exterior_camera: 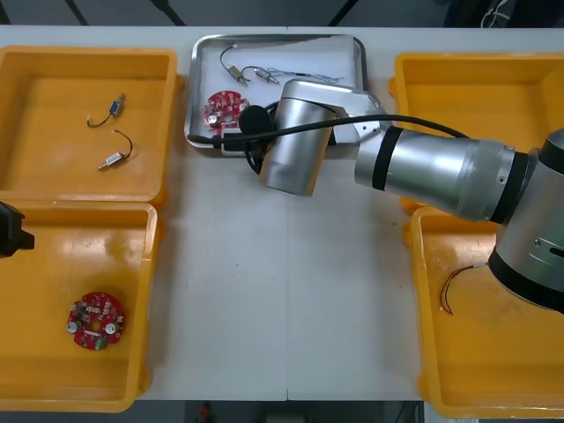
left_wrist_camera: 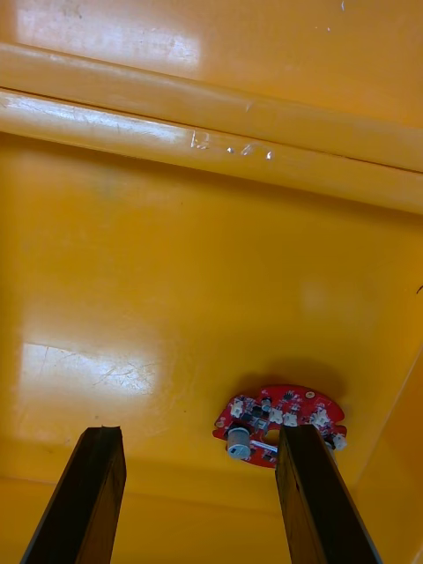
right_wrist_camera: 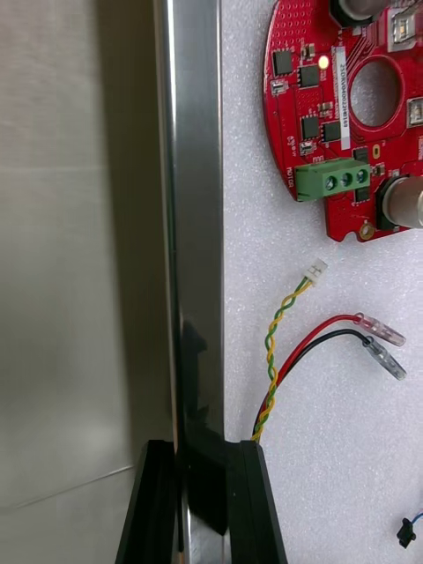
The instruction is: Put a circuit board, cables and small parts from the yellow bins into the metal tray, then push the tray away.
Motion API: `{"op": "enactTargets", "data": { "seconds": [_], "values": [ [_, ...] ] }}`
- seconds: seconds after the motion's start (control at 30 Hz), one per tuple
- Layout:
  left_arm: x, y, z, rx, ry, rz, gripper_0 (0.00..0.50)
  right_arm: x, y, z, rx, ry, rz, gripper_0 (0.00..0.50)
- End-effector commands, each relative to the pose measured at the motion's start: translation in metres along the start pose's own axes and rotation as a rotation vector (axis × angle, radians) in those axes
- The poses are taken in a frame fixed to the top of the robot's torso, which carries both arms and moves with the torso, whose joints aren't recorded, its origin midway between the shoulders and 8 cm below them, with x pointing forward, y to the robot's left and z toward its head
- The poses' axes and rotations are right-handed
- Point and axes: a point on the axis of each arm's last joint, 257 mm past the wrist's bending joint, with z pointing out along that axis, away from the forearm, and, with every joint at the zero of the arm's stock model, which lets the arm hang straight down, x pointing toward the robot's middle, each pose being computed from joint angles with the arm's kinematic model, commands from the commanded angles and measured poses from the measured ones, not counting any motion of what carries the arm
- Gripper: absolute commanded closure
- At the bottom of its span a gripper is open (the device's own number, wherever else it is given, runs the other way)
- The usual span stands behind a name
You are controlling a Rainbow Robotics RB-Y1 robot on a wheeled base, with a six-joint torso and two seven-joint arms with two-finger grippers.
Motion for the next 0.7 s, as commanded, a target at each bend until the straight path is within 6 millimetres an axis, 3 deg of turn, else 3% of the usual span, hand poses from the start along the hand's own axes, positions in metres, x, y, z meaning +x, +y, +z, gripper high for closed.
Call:
{"op": "enactTargets", "data": {
  "seconds": [0.03, 0.3, 0.6, 0.63, 0.67, 0.7],
  "values": [
    [-0.006, -0.002, -0.007, -0.001, -0.027, 0.07, 0.0, -0.034, -0.054, -0.015, 0.087, -0.082, -0.024, 0.5],
    [-0.006, -0.002, -0.007, -0.001, -0.027, 0.07, 0.0, -0.037, -0.086, -0.006, 0.156, -0.161, -0.005, 0.5],
    [-0.006, -0.002, -0.007, -0.001, -0.027, 0.07, 0.0, -0.033, -0.084, -0.005, 0.147, -0.14, -0.002, 0.5],
    [-0.006, -0.002, -0.007, -0.001, -0.027, 0.07, 0.0, -0.031, -0.083, -0.005, 0.145, -0.133, -0.002, 0.437],
    [-0.006, -0.002, -0.007, -0.001, -0.027, 0.07, 0.0, -0.029, -0.083, -0.005, 0.142, -0.125, -0.001, 0.323],
    [-0.006, -0.002, -0.007, -0.001, -0.027, 0.07, 0.0, -0.028, -0.082, -0.005, 0.139, -0.118, -0.003, 0.268]
  ]
}}
